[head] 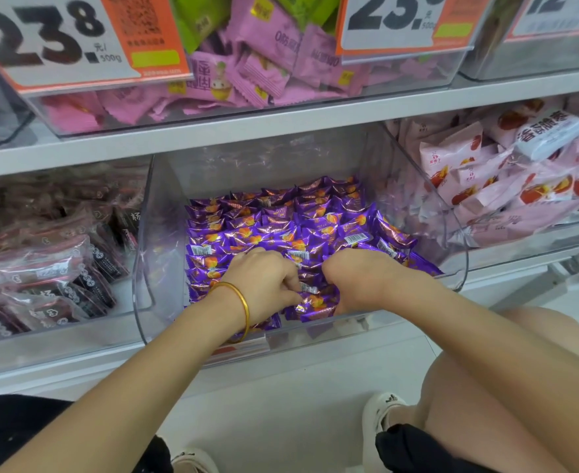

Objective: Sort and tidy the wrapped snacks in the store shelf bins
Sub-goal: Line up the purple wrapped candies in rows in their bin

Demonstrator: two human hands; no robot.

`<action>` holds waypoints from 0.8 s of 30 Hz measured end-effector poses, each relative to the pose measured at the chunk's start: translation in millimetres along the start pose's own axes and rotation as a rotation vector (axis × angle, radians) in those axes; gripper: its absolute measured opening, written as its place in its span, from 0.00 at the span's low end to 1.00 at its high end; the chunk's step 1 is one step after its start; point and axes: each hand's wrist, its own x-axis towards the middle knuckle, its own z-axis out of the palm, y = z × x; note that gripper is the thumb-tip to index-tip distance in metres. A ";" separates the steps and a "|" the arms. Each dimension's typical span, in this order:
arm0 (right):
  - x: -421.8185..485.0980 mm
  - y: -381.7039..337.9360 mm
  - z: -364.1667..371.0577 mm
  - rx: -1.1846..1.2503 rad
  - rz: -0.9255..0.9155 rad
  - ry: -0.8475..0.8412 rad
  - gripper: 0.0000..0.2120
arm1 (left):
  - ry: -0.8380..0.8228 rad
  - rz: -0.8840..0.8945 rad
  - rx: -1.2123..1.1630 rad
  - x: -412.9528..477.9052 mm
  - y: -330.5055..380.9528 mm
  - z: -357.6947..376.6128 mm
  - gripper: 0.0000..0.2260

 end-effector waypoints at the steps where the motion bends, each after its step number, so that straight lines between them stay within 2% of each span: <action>1: 0.1 -0.3 0.0 -0.013 0.003 -0.003 0.18 | -0.012 0.004 -0.012 -1.0 -0.6 -0.9 0.09; 4: -0.9 1.4 -1.7 -0.012 -0.002 -0.003 0.22 | -0.060 0.014 -0.029 -3.6 1.0 -3.0 0.17; 6: -2.9 1.0 -3.1 0.021 -0.010 0.008 0.21 | -0.086 0.039 0.012 -4.0 3.5 -2.8 0.21; 9: -2.9 0.9 -1.3 0.050 0.000 0.022 0.18 | -0.095 0.074 0.055 -2.7 5.6 -2.0 0.20; 13: -0.7 3.0 0.3 0.126 0.010 -0.004 0.20 | -0.124 0.116 0.144 2.1 8.1 -0.4 0.16; 16: -4.7 13.9 -9.1 0.313 -0.022 -0.046 0.17 | -0.119 0.147 0.191 4.3 8.3 0.9 0.12; 18: -11.9 30.1 -21.2 0.422 -0.033 0.062 0.13 | -0.115 0.156 0.193 4.3 6.1 1.8 0.11; 20: -18.4 43.7 -30.1 0.366 -0.050 0.143 0.12 | -0.102 0.165 0.191 4.1 4.0 2.8 0.11; 24: -22.4 46.9 -25.6 0.136 -0.091 -0.020 0.12 | -0.094 0.182 0.196 4.4 2.8 4.5 0.12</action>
